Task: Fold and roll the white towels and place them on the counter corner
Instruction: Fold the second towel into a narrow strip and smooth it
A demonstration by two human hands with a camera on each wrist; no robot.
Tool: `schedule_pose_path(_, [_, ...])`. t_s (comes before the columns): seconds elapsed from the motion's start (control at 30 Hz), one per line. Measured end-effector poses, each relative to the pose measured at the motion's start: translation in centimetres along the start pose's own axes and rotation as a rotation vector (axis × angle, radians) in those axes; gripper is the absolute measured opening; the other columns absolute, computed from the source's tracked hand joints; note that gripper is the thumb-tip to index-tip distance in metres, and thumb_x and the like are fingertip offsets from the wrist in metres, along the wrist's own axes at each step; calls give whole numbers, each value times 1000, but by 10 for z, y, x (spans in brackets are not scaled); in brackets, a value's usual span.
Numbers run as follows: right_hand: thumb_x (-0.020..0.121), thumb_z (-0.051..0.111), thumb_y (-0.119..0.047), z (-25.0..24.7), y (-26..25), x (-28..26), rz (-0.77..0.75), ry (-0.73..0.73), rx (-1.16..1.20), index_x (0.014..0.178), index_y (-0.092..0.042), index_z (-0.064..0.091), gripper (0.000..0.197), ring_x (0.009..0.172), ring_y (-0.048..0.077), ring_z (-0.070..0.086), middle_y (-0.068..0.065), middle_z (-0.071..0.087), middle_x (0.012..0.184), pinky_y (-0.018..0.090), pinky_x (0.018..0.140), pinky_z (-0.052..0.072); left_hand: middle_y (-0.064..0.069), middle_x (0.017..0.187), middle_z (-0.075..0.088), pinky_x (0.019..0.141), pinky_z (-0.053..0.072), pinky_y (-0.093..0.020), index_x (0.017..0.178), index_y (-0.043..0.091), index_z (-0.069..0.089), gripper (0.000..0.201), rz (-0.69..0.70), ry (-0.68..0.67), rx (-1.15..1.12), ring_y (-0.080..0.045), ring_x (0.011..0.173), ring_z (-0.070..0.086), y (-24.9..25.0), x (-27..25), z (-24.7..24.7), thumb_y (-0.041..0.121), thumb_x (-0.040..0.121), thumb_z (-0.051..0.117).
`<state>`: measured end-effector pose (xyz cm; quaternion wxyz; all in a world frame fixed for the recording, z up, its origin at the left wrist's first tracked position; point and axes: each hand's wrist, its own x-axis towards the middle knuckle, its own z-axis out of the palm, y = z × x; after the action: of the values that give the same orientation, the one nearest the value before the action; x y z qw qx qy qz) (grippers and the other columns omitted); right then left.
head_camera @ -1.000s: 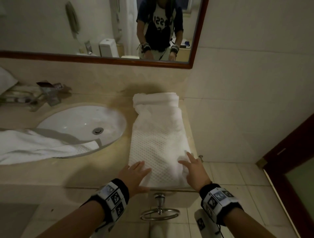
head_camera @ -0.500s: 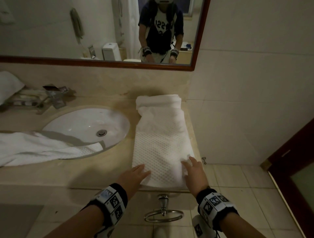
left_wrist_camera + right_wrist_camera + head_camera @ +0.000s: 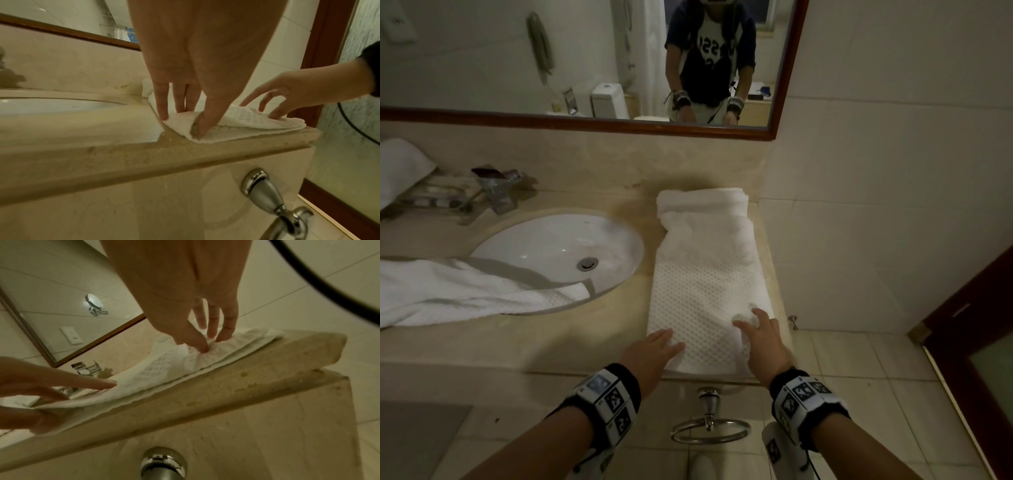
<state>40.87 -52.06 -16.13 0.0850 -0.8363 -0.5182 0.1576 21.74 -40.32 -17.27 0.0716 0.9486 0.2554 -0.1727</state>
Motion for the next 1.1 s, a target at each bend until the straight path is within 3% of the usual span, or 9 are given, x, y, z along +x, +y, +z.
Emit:
schedule_pose_path(0.17, [87, 44, 6, -1, -3, -1, -16, -4, 23, 141, -30, 35, 65, 136, 24, 22, 9, 7, 154, 26, 109, 34, -11, 156, 20, 111, 34, -35, 144, 20, 33, 68, 15, 112, -53, -24, 143, 23, -1, -2, 10, -8, 84, 49])
schedule_pose_path(0.23, [86, 47, 6, -3, -4, -2, -41, 14, 20, 141, -28, 36, 65, 137, 26, 22, 9, 5, 155, 27, 110, 34, -11, 128, 60, 82, 56, -28, 118, 21, 64, 72, 94, 233, -41, -24, 115, 61, -3, -2, 15, -1, 51, 79])
schedule_pose_path(0.33, [81, 50, 11, -10, -3, -2, -81, 103, 5, 139, -20, 41, 66, 136, 32, 26, 14, 7, 155, 34, 108, 37, 8, 89, 75, 50, 53, -12, 80, 33, 75, 79, 92, 271, 35, -7, 74, 71, -5, 1, 15, 16, 3, 84])
schedule_pose_path(0.47, [76, 58, 9, -6, 8, -3, -102, 116, -129, 129, -15, 53, 58, 126, 32, 40, 15, 28, 147, 38, 94, 50, 11, 88, 74, 46, 51, -12, 79, 34, 74, 77, 126, 271, 48, -6, 73, 69, -4, 1, 15, 17, 5, 83])
schedule_pose_path(0.57, [44, 82, -1, 10, 19, -6, -151, -6, -226, 79, -16, 72, 39, 79, 26, 67, 6, 68, 88, 31, 56, 58, 11, 88, 74, 46, 49, -11, 78, 35, 74, 73, 138, 261, -2, -6, 77, 64, -2, 1, 18, 19, 7, 85])
schedule_pose_path(0.73, [26, 91, -15, 16, 16, -9, -243, -7, -362, 67, -14, 73, 46, 67, 15, 68, 0, 66, 70, 20, 57, 57, 11, 88, 73, 46, 50, -12, 78, 35, 73, 72, 140, 261, -51, -7, 70, 66, -2, 1, 21, 21, 8, 88])
schedule_pose_path(0.8, [49, 87, -13, -1, 1, -16, -275, -4, -443, 86, -5, 73, 40, 86, 20, 67, 8, 68, 91, 21, 70, 55, 10, 89, 73, 45, 50, -13, 79, 35, 73, 74, 144, 273, -49, -7, 72, 64, -3, 2, 24, 18, 9, 87])
schedule_pose_path(0.87, [86, 55, 0, -4, -6, -16, -282, -96, -468, 120, 2, 58, 34, 119, 28, 49, 17, 50, 127, 30, 96, 44, 10, 89, 74, 45, 50, -13, 79, 36, 73, 75, 156, 290, -38, -8, 71, 65, -3, 2, 25, 16, 7, 85])
schedule_pose_path(1.1, [90, 42, 2, 4, 21, -7, -185, -139, -429, 123, -1, 55, 35, 123, 28, 44, 14, 47, 132, 39, 96, 47, 9, 87, 74, 48, 52, -14, 76, 35, 74, 73, 157, 348, -13, -9, 68, 68, -11, -5, 27, 19, 6, 87])
